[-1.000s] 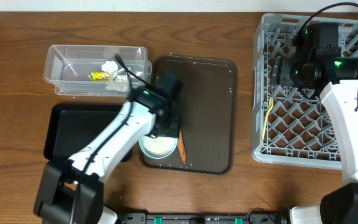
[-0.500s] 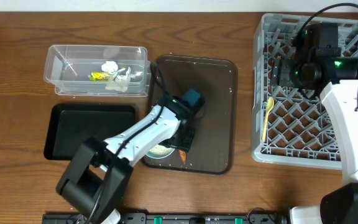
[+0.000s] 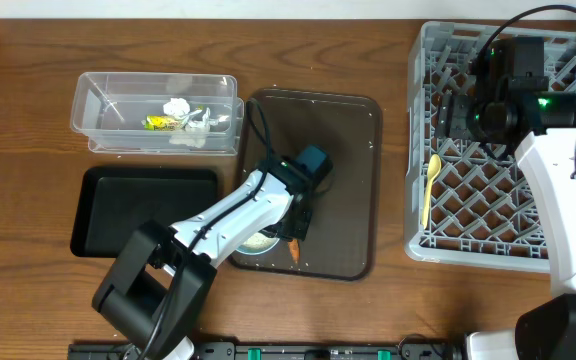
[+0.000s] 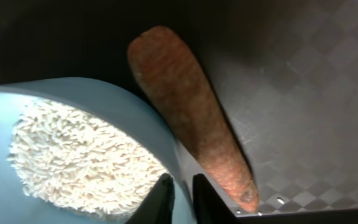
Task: Sort waste into correct bins and load items into the dishwasher rack
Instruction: 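Reach the left gripper to the light-blue rice bowl and grasp its rim, then carry the bowl left and tip the rice onto the black tray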
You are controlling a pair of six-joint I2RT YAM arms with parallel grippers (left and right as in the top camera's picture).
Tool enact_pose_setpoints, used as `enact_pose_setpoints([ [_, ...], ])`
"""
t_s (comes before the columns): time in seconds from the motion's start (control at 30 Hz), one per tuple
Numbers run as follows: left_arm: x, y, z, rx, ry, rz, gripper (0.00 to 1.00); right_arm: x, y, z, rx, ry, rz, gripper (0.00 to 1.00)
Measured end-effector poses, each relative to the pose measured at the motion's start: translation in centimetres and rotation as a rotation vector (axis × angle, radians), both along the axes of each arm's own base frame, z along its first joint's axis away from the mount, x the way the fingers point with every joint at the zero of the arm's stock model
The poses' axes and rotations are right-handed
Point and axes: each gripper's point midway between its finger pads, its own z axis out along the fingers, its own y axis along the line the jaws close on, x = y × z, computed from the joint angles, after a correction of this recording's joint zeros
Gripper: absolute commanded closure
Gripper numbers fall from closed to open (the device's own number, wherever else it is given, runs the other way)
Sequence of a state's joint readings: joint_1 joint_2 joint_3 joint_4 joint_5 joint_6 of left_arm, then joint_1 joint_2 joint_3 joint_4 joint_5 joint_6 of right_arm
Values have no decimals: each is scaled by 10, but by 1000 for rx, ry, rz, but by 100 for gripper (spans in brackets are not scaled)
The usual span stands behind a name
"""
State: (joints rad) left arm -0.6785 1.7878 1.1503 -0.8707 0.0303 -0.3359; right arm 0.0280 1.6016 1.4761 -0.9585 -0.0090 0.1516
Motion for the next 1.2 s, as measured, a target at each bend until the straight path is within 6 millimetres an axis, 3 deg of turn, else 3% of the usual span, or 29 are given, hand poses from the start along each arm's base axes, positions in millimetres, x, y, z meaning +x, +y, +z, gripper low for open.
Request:
enact_pose_setpoints([
  [0.4,0,6,3,36,-1,-8,94,-1,0,0,0,4,0,20],
  [0.73,25,0,41,-2,-96,-38,94,-1,0,-1,0,7,0,20],
  [1.0,49,38,83,-137,-157,145,94,-2,0,-1,0,11,0,20],
  [1.2,67,78,98,-308,-134,297,94,-3,0,-1,0,13,0,20],
])
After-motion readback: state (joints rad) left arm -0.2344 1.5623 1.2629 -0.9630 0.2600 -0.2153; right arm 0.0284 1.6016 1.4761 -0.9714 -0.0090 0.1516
